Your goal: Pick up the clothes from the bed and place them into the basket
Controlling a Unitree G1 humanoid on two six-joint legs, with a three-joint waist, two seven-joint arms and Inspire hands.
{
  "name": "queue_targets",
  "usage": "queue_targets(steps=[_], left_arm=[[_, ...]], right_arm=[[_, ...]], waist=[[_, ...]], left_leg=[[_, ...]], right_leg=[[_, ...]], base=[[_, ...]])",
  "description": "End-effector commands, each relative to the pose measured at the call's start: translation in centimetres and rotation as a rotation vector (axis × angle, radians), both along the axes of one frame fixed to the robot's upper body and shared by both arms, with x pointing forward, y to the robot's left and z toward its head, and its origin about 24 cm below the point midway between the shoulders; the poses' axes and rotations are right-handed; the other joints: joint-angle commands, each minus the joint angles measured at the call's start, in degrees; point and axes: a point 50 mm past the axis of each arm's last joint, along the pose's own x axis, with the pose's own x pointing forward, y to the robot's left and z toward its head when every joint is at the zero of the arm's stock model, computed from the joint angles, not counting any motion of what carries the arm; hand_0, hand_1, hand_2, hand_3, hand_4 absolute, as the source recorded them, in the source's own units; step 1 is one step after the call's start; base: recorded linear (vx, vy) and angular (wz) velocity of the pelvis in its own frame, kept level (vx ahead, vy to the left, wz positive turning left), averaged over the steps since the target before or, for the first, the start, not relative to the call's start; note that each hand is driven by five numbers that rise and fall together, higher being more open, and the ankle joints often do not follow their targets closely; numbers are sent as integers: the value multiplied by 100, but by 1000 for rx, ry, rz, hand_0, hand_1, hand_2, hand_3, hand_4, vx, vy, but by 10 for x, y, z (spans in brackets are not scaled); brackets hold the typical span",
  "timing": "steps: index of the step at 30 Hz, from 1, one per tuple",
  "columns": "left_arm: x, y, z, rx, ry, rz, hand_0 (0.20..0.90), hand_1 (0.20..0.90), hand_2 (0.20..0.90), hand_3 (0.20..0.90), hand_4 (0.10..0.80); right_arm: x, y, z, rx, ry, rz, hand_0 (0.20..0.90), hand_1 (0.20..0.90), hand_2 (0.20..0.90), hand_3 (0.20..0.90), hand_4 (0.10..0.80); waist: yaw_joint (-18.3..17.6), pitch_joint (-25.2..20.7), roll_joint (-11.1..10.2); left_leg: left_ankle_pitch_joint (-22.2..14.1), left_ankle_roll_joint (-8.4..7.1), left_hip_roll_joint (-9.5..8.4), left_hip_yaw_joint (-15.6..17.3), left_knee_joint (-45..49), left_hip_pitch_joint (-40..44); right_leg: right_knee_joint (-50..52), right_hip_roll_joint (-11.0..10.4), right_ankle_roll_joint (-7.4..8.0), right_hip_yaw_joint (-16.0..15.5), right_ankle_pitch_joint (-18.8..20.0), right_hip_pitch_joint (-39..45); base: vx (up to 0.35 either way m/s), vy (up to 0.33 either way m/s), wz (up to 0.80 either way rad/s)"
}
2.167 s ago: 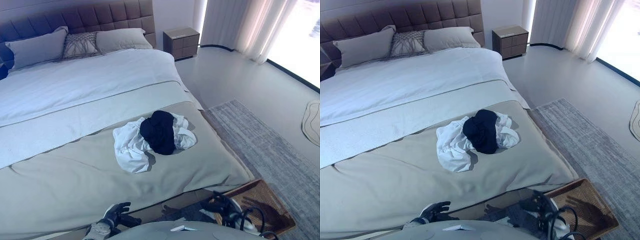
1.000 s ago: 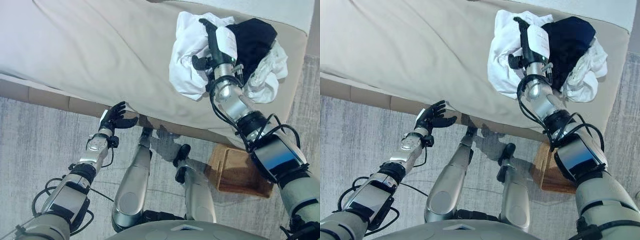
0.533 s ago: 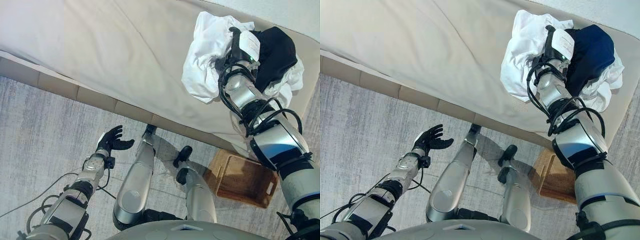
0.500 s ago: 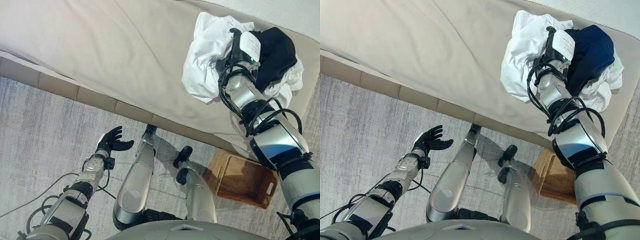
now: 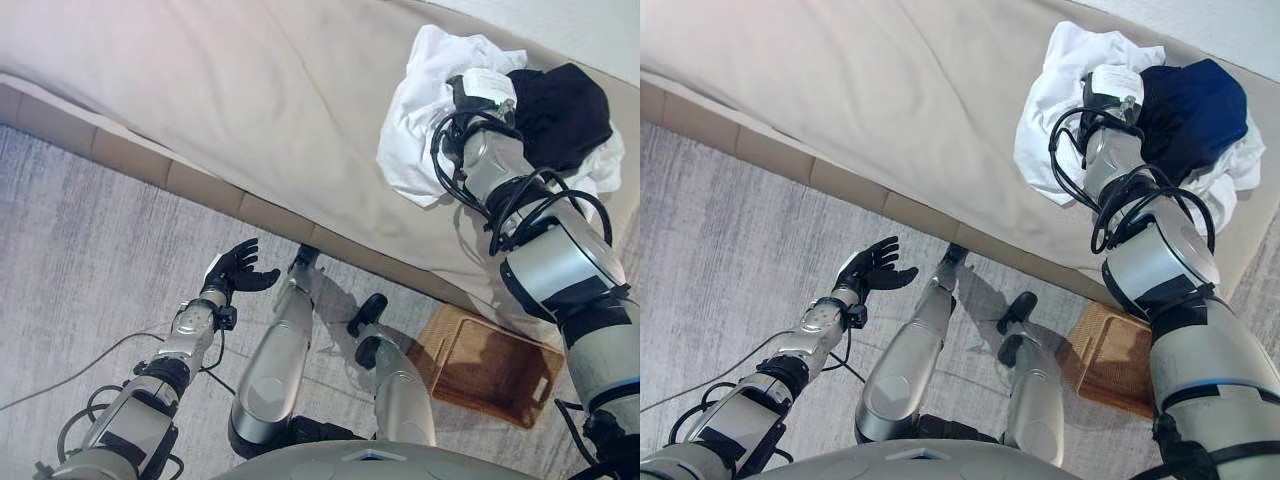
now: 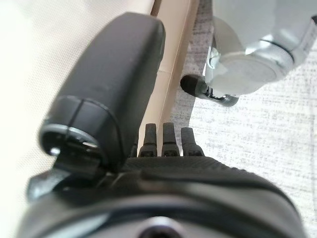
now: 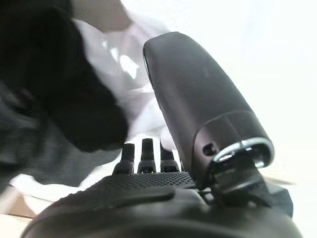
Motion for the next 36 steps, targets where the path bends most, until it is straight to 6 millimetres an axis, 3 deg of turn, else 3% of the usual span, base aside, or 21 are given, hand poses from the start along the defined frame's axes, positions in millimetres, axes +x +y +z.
queue_targets(steps=[1, 4, 5, 6, 7, 14, 18, 22, 26, 30, 36], left_arm=[[-13, -8, -9, -27, -1, -35, 900, 900, 900, 900, 800], [-19, -5, -15, -19, 17, -18, 900, 900, 900, 900, 800], [-20, -2, -16, -16, 24, -9, 900, 900, 900, 900, 800], [-21, 1, -17, -10, 27, 0, 900, 900, 900, 900, 800], [-23, 4, -17, -3, 32, 9, 900, 900, 900, 900, 800], [-25, 17, -18, 10, 40, 47, 900, 900, 900, 900, 800], [-30, 21, -19, 9, 46, 74, 900, 900, 900, 900, 800], [-36, 26, -22, 20, 67, 100, 900, 900, 900, 900, 800], [-45, 29, -31, 40, 118, 112, 900, 900, 900, 900, 800], [-59, 30, -44, 86, 198, 111, 900, 900, 900, 900, 800], [-86, 41, -63, 157, 337, 117, 900, 900, 900, 900, 800]], right_arm=[[-2, 4, 67, -171, -164, 28, 900, 900, 900, 900, 800], [0, 7, 57, -197, -78, 10, 900, 900, 900, 900, 800], [1, 5, 50, -179, -31, -6, 834, 834, 834, 823, 723], [1, 4, 42, -158, 7, -17, 681, 681, 681, 645, 545], [1, 4, 35, -121, 29, -15, 300, 300, 300, 200, 100], [0, 0, 32, -37, -110, 9, 300, 300, 300, 200, 100], [-10, 8, 67, 118, -482, 128, 300, 300, 300, 200, 100], [-34, 10, 102, 317, -823, 231, 300, 300, 300, 200, 100], [-54, 1, 115, 405, -990, 278, 300, 300, 300, 200, 100], [-77, -12, 120, 446, -1121, 305, 300, 300, 300, 200, 100], [-99, -39, 100, 489, -1079, 292, 300, 300, 300, 200, 100]], waist=[[178, 1, 214], [213, 1, 201], [226, 1, 189], [233, 1, 175], [243, 1, 160], [206, 1, 121], [25, 1, 24], [-230, -22, -126], [-432, -239, -224], [-743, -611, -306], [-1250, -1252, -321]], left_leg=[[-393, 871, -358, 441, 277, -13], [-375, 870, -352, 432, 276, -71], [-377, 872, -347, 429, 281, -90], [-377, 874, -341, 425, 275, -96], [-376, 876, -332, 419, 253, -86], [-421, 879, -277, 442, 199, 78], [-528, 869, -189, 522, 97, 418], [-510, 888, -115, 678, -100, 814], [-645, 928, -64, 816, -224, 1158], [-811, 966, -31, 955, -315, 1579], [-945, 997, 74, 1314, -637, 2332]], right_leg=[[386, 56, -93, 141, 421, -432], [427, 47, -101, 92, 415, -490], [434, 43, -101, 70, 416, -504], [427, 43, -96, 58, 421, -506], [402, 49, -95, 46, 431, -490], [367, 51, -82, 70, 459, -344], [316, 109, -44, 217, 510, -131], [181, 145, -26, 350, 746, 108], [89, 163, 11, 497, 807, 309], [-116, 154, 15, 642, 873, 595], [-393, 189, 84, 965, 990, 1044]], base=[[-20, 34, 12], [-10, 7, 8], [-2, -9, 10], [3, -23, 10], [6, -25, 9], [2, -4, 2], [0, 0, 0], [-39, -5, -7], [53, -40, -11], [88, -75, -18], [103, -90, -33]])
